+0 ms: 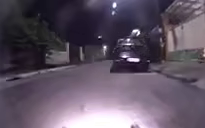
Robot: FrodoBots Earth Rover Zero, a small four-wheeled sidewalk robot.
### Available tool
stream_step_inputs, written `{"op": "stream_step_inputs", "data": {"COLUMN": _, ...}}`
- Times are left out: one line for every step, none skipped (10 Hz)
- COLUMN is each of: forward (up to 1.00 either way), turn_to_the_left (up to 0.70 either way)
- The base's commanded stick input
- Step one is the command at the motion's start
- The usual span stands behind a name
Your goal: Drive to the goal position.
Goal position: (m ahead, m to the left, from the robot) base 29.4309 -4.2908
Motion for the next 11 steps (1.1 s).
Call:
{"op": "stream_step_inputs", "data": {"forward": 0.7, "turn_to_the_left": 0.0}}
{"op": "stream_step_inputs", "data": {"forward": 0.7, "turn_to_the_left": 0.0}}
{"op": "stream_step_inputs", "data": {"forward": 0.7, "turn_to_the_left": 0.0}}
{"op": "stream_step_inputs", "data": {"forward": 0.7, "turn_to_the_left": 0.0}}
{"op": "stream_step_inputs", "data": {"forward": 0.7, "turn_to_the_left": 0.0}}
{"op": "stream_step_inputs", "data": {"forward": 0.7, "turn_to_the_left": 0.0}}
{"op": "stream_step_inputs", "data": {"forward": 0.7, "turn_to_the_left": 0.0}}
{"op": "stream_step_inputs", "data": {"forward": 0.7, "turn_to_the_left": 0.0}}
{"op": "stream_step_inputs", "data": {"forward": 0.7, "turn_to_the_left": 0.0}}
{"op": "stream_step_inputs", "data": {"forward": 0.7, "turn_to_the_left": 0.0}}
{"op": "stream_step_inputs", "data": {"forward": 0.7, "turn_to_the_left": 0.0}}
